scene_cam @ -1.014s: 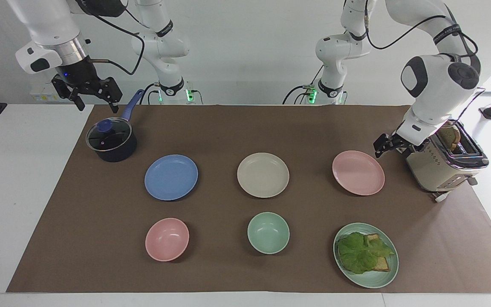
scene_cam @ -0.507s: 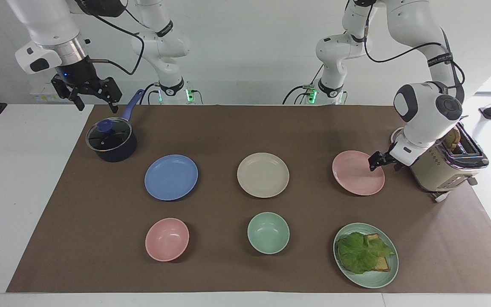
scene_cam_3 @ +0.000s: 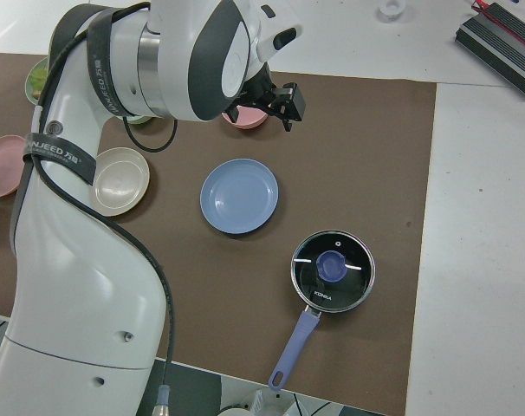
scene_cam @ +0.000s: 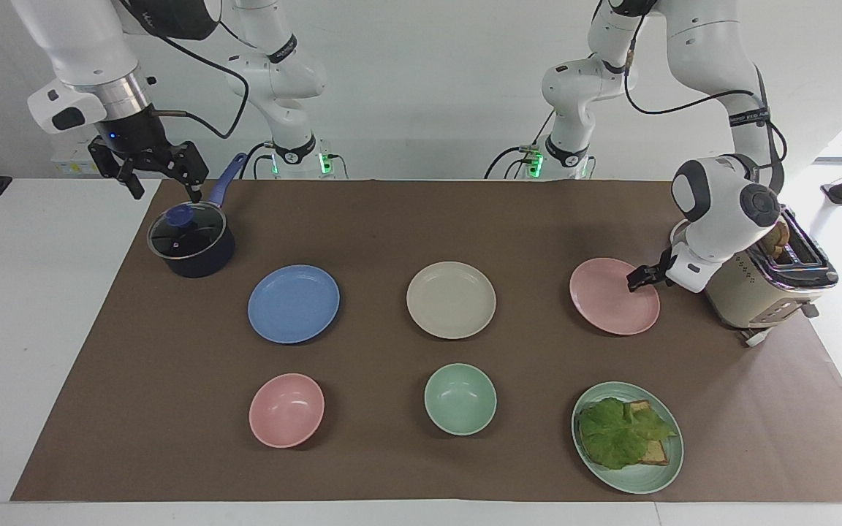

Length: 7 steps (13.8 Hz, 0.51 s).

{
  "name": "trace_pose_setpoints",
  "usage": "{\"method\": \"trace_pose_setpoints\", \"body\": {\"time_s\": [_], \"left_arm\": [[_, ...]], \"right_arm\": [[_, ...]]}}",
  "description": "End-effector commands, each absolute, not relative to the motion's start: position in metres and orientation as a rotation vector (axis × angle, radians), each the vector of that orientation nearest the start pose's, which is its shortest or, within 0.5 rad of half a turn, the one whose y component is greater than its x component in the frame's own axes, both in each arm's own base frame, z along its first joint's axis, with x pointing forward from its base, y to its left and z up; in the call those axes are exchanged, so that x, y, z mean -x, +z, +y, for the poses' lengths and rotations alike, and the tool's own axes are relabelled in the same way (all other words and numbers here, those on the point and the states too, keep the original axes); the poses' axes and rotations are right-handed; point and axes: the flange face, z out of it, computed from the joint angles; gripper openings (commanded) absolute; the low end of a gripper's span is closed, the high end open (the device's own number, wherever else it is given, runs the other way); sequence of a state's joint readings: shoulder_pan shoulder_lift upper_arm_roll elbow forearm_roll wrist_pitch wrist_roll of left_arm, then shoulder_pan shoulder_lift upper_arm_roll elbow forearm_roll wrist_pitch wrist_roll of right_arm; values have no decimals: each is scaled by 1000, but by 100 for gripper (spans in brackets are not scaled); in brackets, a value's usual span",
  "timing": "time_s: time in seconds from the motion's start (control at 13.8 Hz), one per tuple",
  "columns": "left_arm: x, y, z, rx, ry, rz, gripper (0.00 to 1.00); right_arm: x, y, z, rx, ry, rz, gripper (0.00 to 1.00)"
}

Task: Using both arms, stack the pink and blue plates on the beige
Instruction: 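Grasp the pink plate with the left gripper while the right gripper reaches the blue plate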

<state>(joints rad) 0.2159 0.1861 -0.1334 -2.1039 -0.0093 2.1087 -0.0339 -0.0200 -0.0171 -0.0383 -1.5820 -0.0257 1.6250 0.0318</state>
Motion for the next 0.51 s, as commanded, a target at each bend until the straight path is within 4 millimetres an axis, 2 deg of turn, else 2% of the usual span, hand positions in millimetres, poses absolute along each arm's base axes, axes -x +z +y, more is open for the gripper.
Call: {"method": "trace_pose_setpoints", "body": {"time_s": [0.0,0.07,0.14,0.22,0.36,0.43], "left_arm": [[-534,320,51,3161,277,-253,91],[-534,319,51,3161,279,-253,62],[-534,319,51,3161,279,-251,37],[-534,319,50,3160,282,-253,21],[-533,319,47,3159,301,-245,5],[-532,319,47,3157,321,-245,0]], "right_arm": [[-549,603,-39,3147,-104,157,100],[-552,588,-39,3147,-116,152,100],[-555,569,-38,3149,-101,139,100],[-561,548,-37,3149,-104,135,100],[-572,505,-32,3151,-92,114,100],[-577,489,-32,3152,-80,111,100]]}}
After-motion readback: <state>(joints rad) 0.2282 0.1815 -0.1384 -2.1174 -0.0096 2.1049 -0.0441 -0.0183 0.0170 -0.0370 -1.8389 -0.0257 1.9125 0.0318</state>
